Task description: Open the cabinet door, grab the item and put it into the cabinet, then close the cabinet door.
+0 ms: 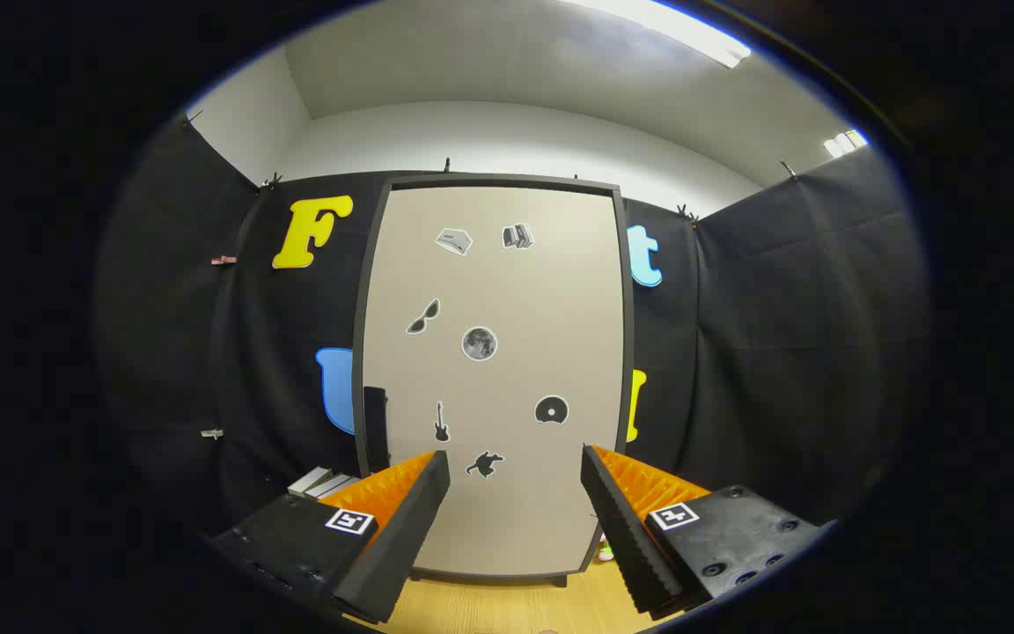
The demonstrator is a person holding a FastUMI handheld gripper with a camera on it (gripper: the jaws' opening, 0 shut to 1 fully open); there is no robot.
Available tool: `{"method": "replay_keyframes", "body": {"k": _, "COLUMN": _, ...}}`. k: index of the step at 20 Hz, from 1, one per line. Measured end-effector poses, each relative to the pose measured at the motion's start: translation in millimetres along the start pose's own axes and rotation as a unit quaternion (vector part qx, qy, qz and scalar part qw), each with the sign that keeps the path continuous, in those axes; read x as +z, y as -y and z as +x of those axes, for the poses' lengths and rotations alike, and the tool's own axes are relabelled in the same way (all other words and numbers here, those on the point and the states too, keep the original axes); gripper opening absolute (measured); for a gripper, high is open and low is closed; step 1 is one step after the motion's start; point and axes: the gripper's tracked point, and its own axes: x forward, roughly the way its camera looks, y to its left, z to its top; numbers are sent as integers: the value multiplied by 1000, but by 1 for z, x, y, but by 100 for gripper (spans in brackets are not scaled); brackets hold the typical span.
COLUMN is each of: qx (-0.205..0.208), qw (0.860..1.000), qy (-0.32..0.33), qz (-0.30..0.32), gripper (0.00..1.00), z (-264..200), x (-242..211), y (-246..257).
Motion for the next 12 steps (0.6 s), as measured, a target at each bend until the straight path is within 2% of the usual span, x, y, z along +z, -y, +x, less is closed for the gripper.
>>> {"method": "replay_keyframes", "body": {"k": 12, "qx": 5, "qw": 1000, "qy": -8, "qz": -6, "gripper": 97, "z": 8, "x": -7, "y": -10}}
